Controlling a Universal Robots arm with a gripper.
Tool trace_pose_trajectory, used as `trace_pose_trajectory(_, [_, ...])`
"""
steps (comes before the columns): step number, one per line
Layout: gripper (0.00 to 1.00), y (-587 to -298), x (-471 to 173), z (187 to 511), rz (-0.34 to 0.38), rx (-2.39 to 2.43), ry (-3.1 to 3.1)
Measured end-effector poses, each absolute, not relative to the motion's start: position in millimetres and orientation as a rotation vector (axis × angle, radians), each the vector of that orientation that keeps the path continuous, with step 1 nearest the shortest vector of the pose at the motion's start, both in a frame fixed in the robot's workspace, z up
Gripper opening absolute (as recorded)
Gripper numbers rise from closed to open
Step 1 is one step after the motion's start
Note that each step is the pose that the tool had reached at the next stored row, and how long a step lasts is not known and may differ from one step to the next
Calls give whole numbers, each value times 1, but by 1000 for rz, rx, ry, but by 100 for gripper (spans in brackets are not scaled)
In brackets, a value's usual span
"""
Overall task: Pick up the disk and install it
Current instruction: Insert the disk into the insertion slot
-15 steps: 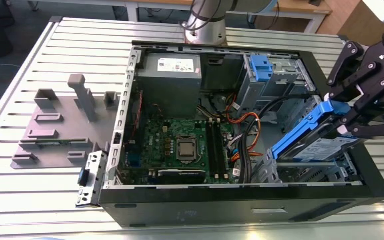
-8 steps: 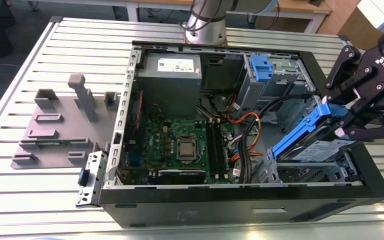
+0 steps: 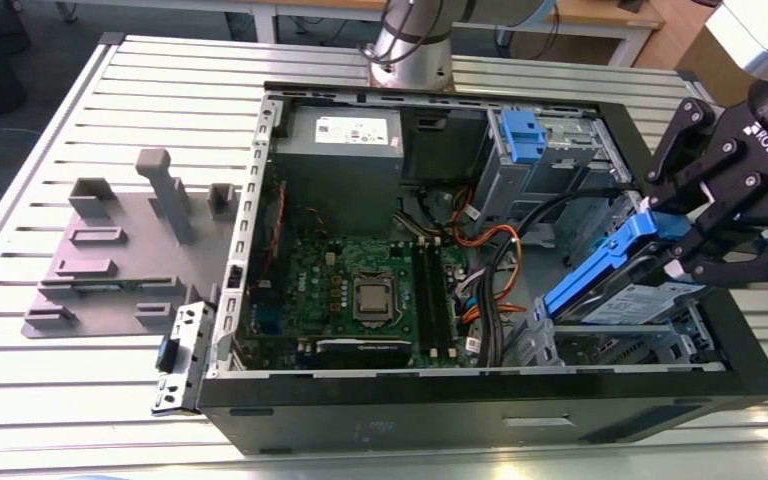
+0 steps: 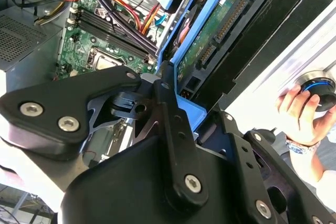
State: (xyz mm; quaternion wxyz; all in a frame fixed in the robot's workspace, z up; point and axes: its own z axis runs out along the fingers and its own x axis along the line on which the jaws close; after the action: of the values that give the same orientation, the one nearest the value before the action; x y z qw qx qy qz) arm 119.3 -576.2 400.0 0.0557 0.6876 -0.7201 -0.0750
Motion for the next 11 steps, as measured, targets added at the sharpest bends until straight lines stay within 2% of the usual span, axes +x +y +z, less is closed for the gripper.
trace_pose_trajectory(11, [37,-576,119,398,-228,2087,-2185])
